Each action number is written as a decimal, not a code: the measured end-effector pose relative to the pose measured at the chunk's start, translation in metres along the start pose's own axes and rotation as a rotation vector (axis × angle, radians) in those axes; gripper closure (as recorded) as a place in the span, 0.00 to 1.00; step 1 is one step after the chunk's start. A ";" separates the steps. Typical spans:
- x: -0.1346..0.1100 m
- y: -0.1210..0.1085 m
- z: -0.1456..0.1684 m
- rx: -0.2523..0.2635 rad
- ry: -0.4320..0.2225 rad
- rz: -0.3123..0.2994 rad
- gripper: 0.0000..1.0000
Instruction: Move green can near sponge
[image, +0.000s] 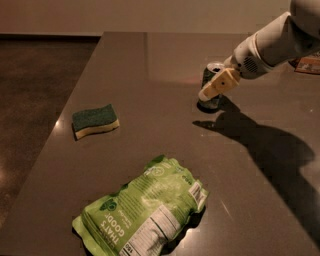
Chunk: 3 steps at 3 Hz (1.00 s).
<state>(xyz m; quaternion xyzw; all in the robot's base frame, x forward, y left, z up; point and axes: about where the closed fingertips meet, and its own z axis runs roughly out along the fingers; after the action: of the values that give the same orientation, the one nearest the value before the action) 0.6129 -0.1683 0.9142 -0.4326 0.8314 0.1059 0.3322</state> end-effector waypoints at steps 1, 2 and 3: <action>-0.008 0.002 0.007 -0.014 -0.024 0.011 0.41; -0.019 0.011 0.008 -0.042 -0.057 0.011 0.72; -0.030 0.049 0.009 -0.111 -0.091 -0.016 0.94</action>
Offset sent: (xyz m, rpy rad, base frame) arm 0.0044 0.0283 0.0093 0.0958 -0.0051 0.0305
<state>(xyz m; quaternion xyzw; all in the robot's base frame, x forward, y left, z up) 0.5903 -0.1149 0.9218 -0.4518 0.8047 0.1689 0.3460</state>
